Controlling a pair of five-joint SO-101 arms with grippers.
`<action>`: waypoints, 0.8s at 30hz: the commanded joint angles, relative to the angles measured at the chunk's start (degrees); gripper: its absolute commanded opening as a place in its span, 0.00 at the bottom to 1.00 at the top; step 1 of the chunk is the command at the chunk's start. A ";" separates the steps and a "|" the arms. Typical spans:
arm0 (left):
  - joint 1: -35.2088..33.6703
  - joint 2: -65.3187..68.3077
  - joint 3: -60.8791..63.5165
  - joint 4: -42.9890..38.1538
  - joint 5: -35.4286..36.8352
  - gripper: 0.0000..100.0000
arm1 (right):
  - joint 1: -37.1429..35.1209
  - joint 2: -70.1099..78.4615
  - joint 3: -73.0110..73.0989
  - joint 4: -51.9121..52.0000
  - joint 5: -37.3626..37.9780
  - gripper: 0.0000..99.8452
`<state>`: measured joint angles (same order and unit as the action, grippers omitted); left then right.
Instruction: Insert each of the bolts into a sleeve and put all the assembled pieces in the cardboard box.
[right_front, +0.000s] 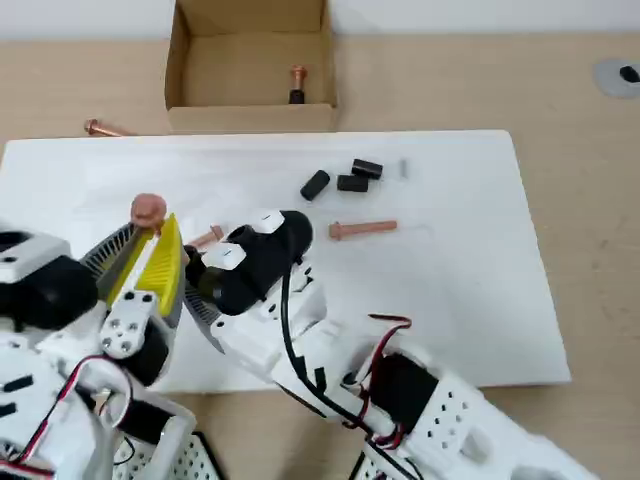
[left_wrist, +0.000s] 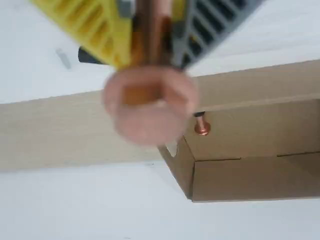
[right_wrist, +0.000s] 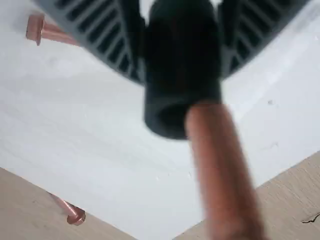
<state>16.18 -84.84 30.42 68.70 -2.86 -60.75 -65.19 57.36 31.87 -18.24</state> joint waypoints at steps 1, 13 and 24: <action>-0.18 -0.04 2.02 -2.02 0.26 0.00 | -0.84 -1.89 -4.44 -1.76 -0.26 0.01; -1.58 -0.04 4.31 -5.98 -0.70 0.00 | -0.84 -1.89 -4.44 -1.49 -0.26 0.01; -7.91 -0.04 4.40 -11.52 -2.64 0.00 | -0.92 -1.89 -4.44 -1.67 -0.35 0.01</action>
<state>9.05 -84.75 35.16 58.68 -6.29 -60.92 -65.27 57.27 31.78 -18.24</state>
